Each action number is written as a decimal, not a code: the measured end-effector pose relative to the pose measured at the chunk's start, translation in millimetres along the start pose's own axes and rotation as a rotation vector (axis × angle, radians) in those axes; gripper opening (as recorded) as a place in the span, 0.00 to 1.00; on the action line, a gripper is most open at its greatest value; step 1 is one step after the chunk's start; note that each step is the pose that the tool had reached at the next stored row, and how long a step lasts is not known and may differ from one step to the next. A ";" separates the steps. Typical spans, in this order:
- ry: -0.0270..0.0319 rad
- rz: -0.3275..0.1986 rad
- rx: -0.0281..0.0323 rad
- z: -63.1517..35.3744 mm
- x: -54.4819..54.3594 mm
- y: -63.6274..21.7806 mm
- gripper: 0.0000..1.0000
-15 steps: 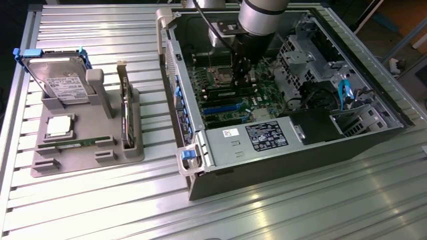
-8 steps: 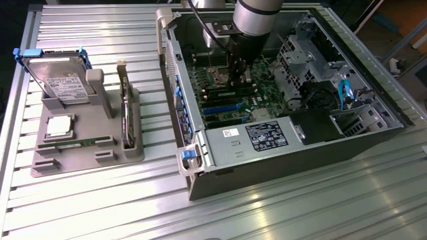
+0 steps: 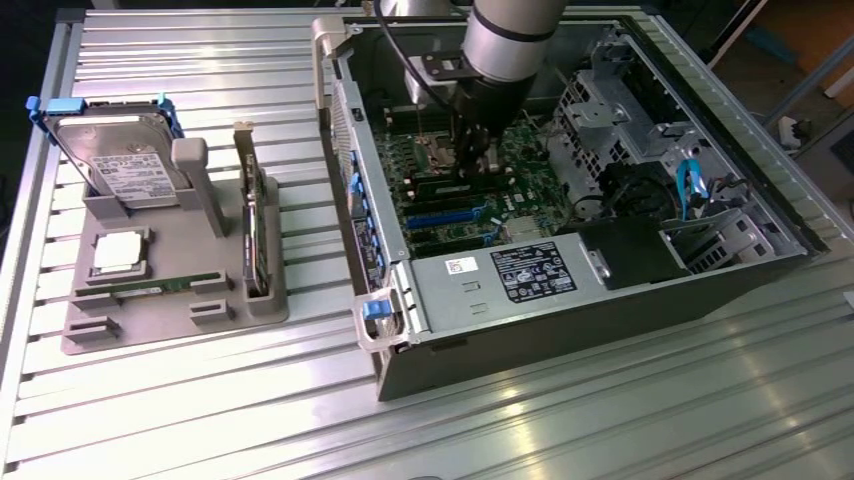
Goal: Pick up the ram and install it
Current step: 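Press down the ram until it locks into place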
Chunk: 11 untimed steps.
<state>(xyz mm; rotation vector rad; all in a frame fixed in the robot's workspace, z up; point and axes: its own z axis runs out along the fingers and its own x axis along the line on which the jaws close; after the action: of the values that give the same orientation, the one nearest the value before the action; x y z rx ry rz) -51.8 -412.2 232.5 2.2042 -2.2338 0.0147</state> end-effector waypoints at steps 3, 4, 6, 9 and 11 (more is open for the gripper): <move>-0.0002 0.000 0.0001 1.1 0.6 0.0 0.11; -0.0001 0.000 0.0001 1.1 0.7 0.0 0.11; -0.0002 0.000 0.0001 1.2 1.0 0.0 0.11; -0.0001 0.000 0.0001 1.3 1.3 0.0 0.11; -0.0001 0.000 0.0000 1.4 1.5 0.0 0.11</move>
<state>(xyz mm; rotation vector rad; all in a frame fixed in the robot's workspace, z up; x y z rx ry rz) -51.8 -413.7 231.1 2.2042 -2.2340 0.0146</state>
